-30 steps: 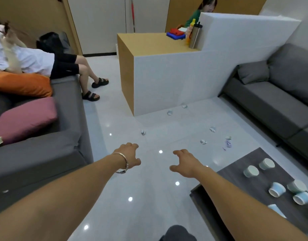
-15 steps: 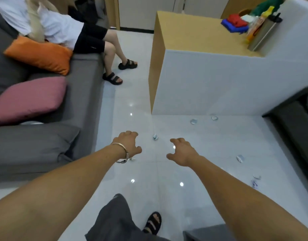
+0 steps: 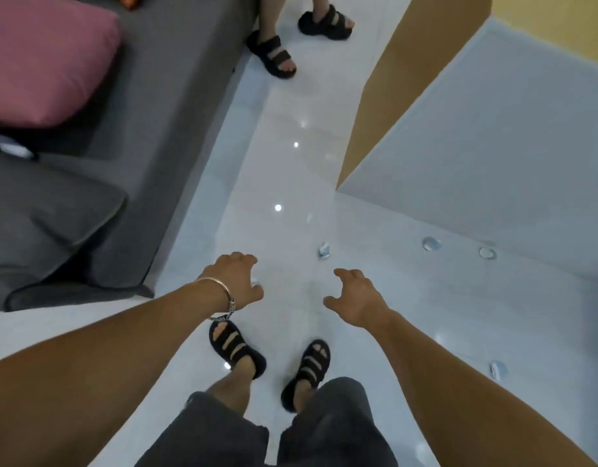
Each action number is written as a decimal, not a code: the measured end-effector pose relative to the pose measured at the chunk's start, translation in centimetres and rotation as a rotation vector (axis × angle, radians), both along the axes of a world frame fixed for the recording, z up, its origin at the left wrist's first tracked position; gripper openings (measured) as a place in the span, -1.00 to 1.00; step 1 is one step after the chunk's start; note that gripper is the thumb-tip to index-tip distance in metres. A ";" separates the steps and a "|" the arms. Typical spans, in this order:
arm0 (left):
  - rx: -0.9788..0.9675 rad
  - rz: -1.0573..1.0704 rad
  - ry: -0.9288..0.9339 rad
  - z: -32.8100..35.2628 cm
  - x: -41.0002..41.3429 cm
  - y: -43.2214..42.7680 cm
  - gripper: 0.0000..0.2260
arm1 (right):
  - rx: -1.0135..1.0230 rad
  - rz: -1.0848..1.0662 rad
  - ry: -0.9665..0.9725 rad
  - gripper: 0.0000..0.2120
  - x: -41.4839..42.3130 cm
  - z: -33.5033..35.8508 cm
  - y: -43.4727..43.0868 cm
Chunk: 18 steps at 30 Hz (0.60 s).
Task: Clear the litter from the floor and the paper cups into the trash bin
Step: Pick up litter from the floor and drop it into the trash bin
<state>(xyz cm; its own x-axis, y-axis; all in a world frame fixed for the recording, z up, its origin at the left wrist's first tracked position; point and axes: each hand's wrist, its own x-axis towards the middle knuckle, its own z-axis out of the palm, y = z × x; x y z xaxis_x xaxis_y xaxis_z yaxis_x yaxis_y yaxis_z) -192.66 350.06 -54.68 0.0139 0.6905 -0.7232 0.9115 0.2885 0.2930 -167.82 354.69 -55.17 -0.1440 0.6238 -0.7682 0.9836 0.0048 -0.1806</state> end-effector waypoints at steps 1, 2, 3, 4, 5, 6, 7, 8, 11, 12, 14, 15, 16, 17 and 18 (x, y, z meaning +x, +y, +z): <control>-0.017 0.034 -0.008 -2.2 0.2 0.7 -0.38 | -0.026 0.020 -0.012 -0.31 0.2 -2.3 1.4; -0.036 0.072 -0.014 -4.4 0.6 1.4 -0.38 | -0.052 0.035 -0.022 -0.31 0.5 -4.8 2.7; -0.055 0.112 -0.019 -6.8 1.0 2.0 -0.39 | -0.072 0.051 -0.031 -0.31 0.8 -7.3 4.0; -0.077 0.151 -0.025 -9.4 1.4 2.5 -0.39 | -0.089 0.075 -0.039 -0.32 1.1 -10.1 5.4; -0.100 0.189 -0.035 -12.0 2.0 2.8 -0.39 | -0.108 0.105 -0.049 -0.32 1.5 -13.0 6.6; -0.114 0.231 -0.042 -14.8 2.6 3.0 -0.39 | -0.121 0.139 -0.057 -0.31 1.9 -16.1 7.9; -0.116 0.273 -0.039 -17.6 3.1 3.1 -0.40 | -0.129 0.182 -0.067 -0.30 2.3 -19.3 9.2; -0.120 0.315 -0.031 -20.5 3.7 3.0 -0.40 | -0.135 0.226 -0.083 -0.28 2.7 -22.6 10.5; -0.157 0.435 -0.028 -29.3 5.9 2.5 -0.41 | -0.091 0.316 -0.117 -0.27 4.3 -32.1 13.9; -0.177 0.464 -0.029 -31.9 6.7 2.1 -0.41 | -0.068 0.344 -0.123 -0.26 4.8 -35.1 14.7; -0.199 0.502 -0.044 -37.0 8.3 1.5 -0.42 | -0.034 0.393 -0.151 -0.24 5.7 -40.8 16.0; -0.196 0.520 -0.062 -39.3 9.0 1.4 -0.42 | -0.023 0.416 -0.169 -0.22 6.1 -43.5 16.4; -0.187 0.539 -0.083 -41.3 9.7 1.2 -0.43 | -0.014 0.429 -0.178 -0.19 6.4 -45.9 16.6; -0.173 0.557 -0.103 -43.1 10.2 1.1 -0.44 | -0.002 0.428 -0.179 -0.18 6.6 -48.1 16.7; -0.154 0.569 -0.118 -44.9 10.6 1.1 -0.45 | 0.016 0.422 -0.174 -0.17 6.7 -50.2 16.7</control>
